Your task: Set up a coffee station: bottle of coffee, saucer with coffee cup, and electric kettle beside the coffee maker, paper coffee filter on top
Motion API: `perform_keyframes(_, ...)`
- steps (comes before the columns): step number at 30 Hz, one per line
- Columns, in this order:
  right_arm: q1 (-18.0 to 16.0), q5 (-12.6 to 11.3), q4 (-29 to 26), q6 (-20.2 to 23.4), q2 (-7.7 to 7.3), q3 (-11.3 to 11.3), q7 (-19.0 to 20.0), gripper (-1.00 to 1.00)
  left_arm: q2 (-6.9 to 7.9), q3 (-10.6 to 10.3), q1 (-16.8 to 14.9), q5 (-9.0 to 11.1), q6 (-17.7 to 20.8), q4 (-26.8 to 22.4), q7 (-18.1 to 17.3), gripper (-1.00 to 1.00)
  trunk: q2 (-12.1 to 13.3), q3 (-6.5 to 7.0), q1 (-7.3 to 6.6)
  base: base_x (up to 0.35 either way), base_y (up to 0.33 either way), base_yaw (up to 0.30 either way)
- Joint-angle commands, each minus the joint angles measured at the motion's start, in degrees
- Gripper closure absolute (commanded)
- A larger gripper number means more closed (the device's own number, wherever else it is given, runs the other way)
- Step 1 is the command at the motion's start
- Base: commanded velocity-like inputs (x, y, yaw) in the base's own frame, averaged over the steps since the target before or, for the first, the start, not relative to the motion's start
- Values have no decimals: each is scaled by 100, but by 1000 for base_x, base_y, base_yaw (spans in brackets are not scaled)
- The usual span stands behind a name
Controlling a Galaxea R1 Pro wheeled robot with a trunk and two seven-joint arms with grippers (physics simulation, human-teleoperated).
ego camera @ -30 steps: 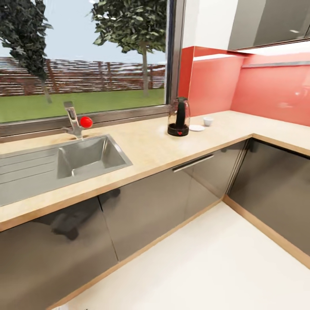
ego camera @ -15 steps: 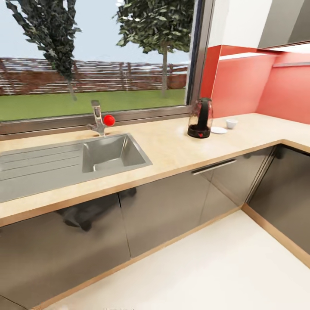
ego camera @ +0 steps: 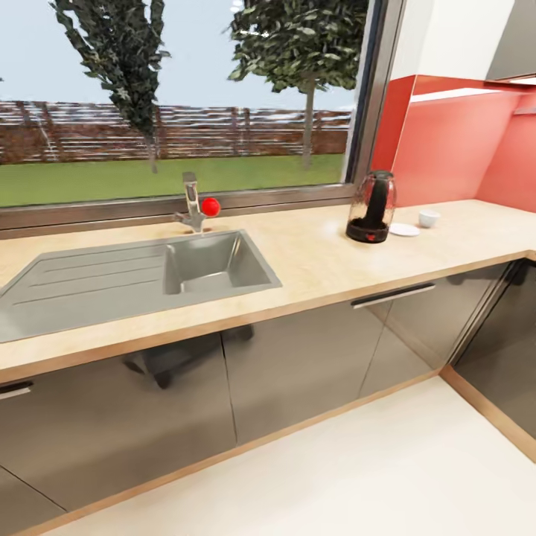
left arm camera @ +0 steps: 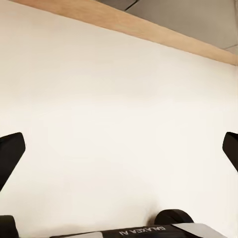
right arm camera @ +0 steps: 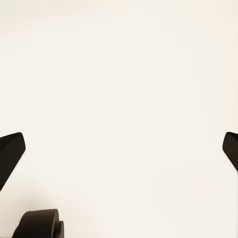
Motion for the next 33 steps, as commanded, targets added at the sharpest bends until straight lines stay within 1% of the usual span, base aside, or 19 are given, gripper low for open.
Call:
perform_keyframes(1,-3,60,6,-18,4,-26,-3,-100,0,-12,-2,11,-38,5,-11,-100,-2,-5,0,97,-246,14)
perform_keyframes(5,-2,61,6,-19,3,-23,-2,-100,-5,3,1,13,-39,5,-11,-100,-2,-5,0,47,-108,4)
perform_keyframes(13,-1,61,8,-17,3,-23,-2,-100,-10,5,2,11,-39,5,-11,-100,-2,-5,0,9,-20,-21)
perform_keyframes(17,-1,62,9,-16,3,-23,-1,-100,-10,5,2,11,-39,5,-11,-100,-2,-5,0,1,-2,-156)
perform_keyframes(24,-2,67,13,-18,3,-22,-1,-100,-16,5,2,11,-37,5,-11,-100,-2,-5,0,0,-15,-261)
perform_keyframes(33,-3,68,15,-16,3,-14,-1,-100,-20,5,2,11,-39,2,-11,-100,-2,-5,0,0,-256,-61)
